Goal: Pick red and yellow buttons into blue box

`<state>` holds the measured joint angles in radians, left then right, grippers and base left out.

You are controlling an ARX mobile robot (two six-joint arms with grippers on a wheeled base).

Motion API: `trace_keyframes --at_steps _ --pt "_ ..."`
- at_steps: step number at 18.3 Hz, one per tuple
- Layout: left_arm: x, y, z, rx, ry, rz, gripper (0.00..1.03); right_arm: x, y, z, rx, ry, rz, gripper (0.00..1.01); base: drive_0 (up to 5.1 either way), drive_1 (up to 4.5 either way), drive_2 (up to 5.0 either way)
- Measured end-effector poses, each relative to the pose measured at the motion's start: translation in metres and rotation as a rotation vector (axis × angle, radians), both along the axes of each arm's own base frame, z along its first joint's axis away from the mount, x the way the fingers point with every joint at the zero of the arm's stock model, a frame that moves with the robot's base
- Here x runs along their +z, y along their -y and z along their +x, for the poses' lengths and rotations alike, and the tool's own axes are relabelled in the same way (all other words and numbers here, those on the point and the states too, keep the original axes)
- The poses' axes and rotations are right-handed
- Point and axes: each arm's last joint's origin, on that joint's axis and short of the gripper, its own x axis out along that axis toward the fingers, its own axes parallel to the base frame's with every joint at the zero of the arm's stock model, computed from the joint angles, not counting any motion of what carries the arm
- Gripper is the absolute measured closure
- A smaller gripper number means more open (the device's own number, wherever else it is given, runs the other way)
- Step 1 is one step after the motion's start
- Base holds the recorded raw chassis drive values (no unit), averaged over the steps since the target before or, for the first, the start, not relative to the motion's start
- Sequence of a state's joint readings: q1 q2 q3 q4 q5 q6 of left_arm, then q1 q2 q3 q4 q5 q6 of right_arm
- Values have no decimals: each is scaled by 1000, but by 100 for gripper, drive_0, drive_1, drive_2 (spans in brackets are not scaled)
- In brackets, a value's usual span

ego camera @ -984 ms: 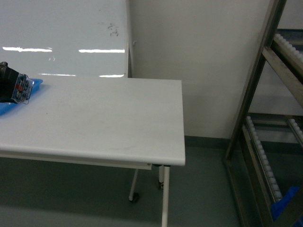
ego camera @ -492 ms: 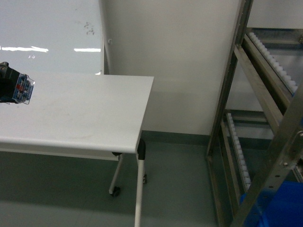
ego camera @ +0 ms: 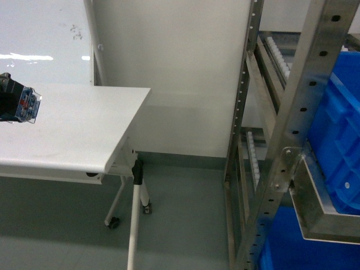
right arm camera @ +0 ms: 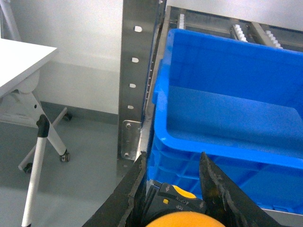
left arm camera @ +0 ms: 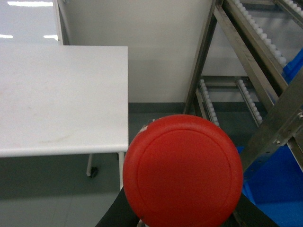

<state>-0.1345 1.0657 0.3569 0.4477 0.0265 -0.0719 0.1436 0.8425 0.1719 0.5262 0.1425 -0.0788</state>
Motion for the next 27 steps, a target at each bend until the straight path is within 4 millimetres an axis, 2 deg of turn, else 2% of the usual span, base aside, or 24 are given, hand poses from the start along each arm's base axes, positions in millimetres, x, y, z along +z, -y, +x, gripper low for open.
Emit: trace_keyframes --at_steps 17,27 --pt "0 0 0 1 2 -1 81 0 0 0 0 -2 0 71 455 -406 -15" --pt "0 0 0 -3 2 -1 81 0 0 0 0 0 0 71 480 -166 -297"
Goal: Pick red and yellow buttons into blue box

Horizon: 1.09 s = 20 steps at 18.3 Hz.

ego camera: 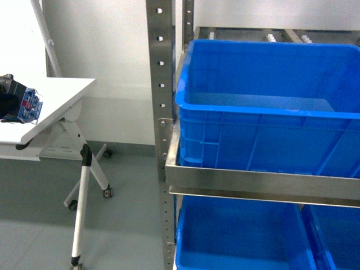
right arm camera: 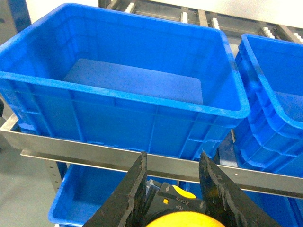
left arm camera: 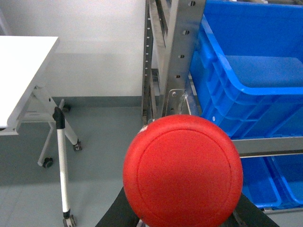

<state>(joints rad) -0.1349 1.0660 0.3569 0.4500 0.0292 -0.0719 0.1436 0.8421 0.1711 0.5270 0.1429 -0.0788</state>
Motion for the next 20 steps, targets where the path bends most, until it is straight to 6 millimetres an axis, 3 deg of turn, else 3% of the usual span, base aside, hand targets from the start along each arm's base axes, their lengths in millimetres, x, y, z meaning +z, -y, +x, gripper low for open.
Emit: trace_keyframes --at_steps 7,20 --pt "0 0 0 2 0 0 81 0 0 0 0 -2 0 71 462 -77 -390" --pt "0 0 0 4 -1 1 81 0 0 0 0 -1 0 71 501 -243 -243"
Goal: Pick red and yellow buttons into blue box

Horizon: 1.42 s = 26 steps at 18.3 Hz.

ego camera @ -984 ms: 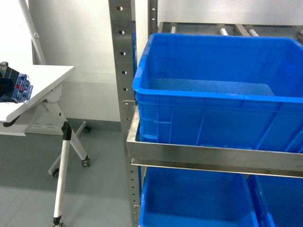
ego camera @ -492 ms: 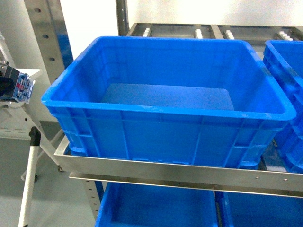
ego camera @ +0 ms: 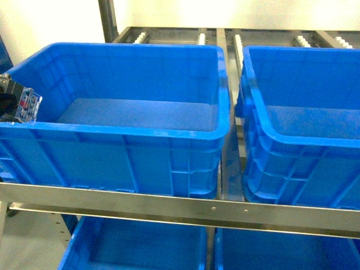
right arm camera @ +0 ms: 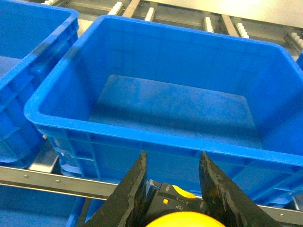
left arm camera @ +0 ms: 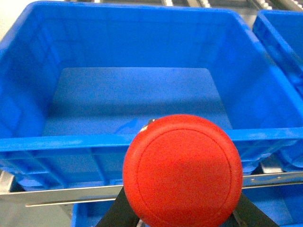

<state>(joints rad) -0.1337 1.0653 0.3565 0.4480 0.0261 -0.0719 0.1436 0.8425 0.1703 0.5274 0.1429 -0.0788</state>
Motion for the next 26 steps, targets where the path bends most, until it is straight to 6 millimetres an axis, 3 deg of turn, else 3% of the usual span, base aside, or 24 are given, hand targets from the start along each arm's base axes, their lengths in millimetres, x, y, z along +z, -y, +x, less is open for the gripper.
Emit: trace_keyframes --at_steps 16,20,26 --pt "0 0 0 -2 -1 0 81 0 0 0 0 0 0 71 500 -240 -240" --pt "0 1 0 -13 1 -2 81 0 0 0 -7 2 -1 71 0 0 0" --pt "0 0 0 -3 0 -1 81 0 0 0 -6 -3 -1 71 0 400 -400"
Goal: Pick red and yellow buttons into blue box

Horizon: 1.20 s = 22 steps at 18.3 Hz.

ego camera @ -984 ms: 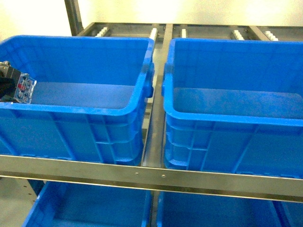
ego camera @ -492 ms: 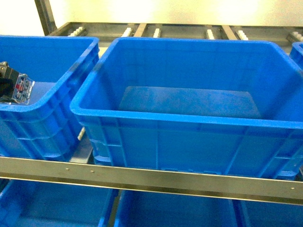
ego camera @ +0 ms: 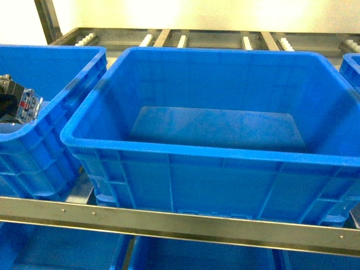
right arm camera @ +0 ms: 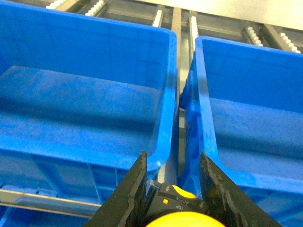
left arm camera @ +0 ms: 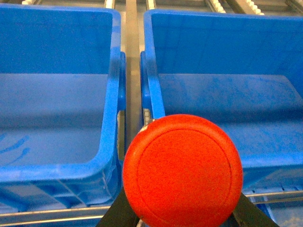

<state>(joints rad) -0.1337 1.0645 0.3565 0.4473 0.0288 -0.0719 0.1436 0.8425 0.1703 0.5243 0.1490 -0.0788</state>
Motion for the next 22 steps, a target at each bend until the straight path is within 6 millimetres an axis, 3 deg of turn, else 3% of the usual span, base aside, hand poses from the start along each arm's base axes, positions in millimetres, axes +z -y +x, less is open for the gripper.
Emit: trace_keyframes --at_steps 4,14,16,19,22 --pt "0 0 0 0 0 0 81 0 0 0 0 0 0 71 -7 418 -432" --pt "-1 0 0 0 -2 0 81 1 -4 3 20 18 -1 71 0 0 0" --pt "-1 0 0 -1 -3 0 81 1 -16 14 78 -41 -15 71 0 0 0" --pt "-1 0 0 0 -2 0 81 20 -40 50 147 -82 -20 71 0 0 0" --pt "-1 0 0 -1 -2 0 81 27 -58 80 195 -146 -26 71 0 0 0"
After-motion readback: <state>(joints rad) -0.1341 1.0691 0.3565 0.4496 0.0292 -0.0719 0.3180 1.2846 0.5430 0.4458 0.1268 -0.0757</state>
